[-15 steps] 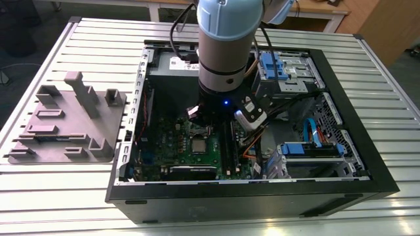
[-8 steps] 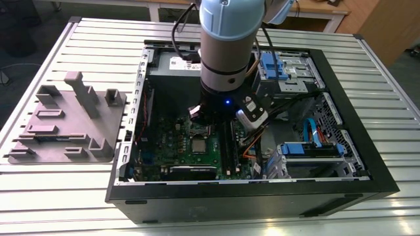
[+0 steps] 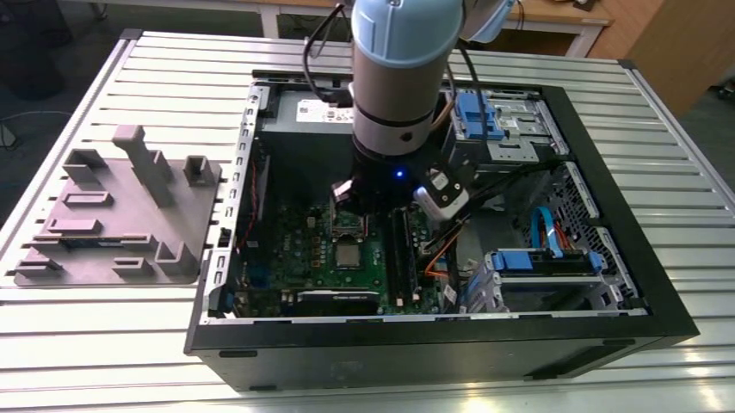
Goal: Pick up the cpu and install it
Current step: 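Close the cpu cover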
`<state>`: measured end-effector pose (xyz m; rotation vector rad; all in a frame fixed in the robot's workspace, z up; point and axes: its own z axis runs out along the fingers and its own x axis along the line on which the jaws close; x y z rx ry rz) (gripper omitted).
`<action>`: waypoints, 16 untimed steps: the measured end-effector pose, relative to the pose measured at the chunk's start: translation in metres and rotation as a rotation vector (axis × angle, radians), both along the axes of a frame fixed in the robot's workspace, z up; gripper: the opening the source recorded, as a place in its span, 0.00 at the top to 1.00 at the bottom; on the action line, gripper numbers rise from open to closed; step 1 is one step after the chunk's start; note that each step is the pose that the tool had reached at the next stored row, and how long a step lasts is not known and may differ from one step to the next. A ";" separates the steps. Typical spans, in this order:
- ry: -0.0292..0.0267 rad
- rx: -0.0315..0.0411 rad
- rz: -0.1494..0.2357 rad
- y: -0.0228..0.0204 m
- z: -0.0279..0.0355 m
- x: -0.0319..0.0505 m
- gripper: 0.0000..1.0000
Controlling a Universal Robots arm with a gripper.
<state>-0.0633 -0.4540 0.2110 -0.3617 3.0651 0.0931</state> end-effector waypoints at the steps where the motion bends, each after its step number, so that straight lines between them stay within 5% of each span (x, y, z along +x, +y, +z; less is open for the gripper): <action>1: 0.0000 0.0001 0.000 0.0011 -0.0002 0.0005 0.90; 16: 0.0000 0.0043 0.000 0.0046 -0.0010 0.0040 0.90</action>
